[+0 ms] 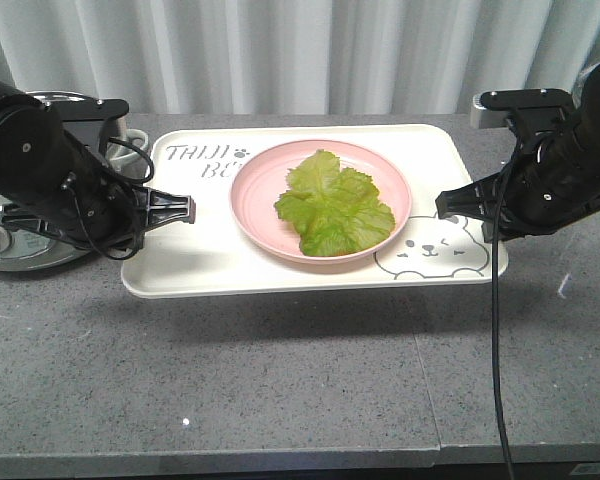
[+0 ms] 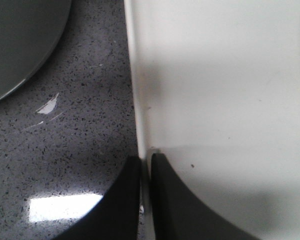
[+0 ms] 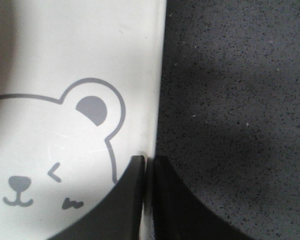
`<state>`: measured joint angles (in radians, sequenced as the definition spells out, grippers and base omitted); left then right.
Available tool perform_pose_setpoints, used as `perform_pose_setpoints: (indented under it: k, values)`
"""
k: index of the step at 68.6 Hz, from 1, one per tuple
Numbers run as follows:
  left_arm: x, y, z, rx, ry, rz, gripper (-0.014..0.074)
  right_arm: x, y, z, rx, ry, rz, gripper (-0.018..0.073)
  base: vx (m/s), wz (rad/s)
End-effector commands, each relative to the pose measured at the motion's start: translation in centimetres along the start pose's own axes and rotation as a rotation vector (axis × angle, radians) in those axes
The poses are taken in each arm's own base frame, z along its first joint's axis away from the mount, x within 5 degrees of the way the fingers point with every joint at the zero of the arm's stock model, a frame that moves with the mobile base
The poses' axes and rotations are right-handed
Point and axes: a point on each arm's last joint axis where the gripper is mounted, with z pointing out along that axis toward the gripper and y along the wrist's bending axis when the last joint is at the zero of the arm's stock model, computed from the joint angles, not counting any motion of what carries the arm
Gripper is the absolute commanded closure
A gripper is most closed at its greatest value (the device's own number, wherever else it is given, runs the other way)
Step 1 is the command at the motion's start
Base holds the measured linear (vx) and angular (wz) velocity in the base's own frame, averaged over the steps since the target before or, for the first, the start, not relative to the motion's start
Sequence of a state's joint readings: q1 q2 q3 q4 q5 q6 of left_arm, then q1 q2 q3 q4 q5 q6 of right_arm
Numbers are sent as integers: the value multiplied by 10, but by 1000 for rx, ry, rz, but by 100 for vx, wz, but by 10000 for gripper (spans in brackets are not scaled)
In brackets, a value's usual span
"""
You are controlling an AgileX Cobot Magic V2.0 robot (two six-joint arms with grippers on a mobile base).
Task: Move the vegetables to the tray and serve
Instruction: 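Hold the tray level with both grippers while the base drives to the stove counter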
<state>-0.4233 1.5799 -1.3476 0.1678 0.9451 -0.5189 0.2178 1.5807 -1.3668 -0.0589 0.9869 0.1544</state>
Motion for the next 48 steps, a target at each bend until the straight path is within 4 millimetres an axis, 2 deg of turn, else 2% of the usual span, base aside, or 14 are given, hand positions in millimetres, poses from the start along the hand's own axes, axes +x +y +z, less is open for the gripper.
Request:
perform_pose_setpoints:
  k: [1,48]
  values:
    - [-10,-4,-27,57,-128,23,604,-9,0,-26,-8,-126,-20,566,0,0]
    - [-10,-4,-27,57,-128,23,604,-9,0,-26,-8,-125,-20,566,0,0]
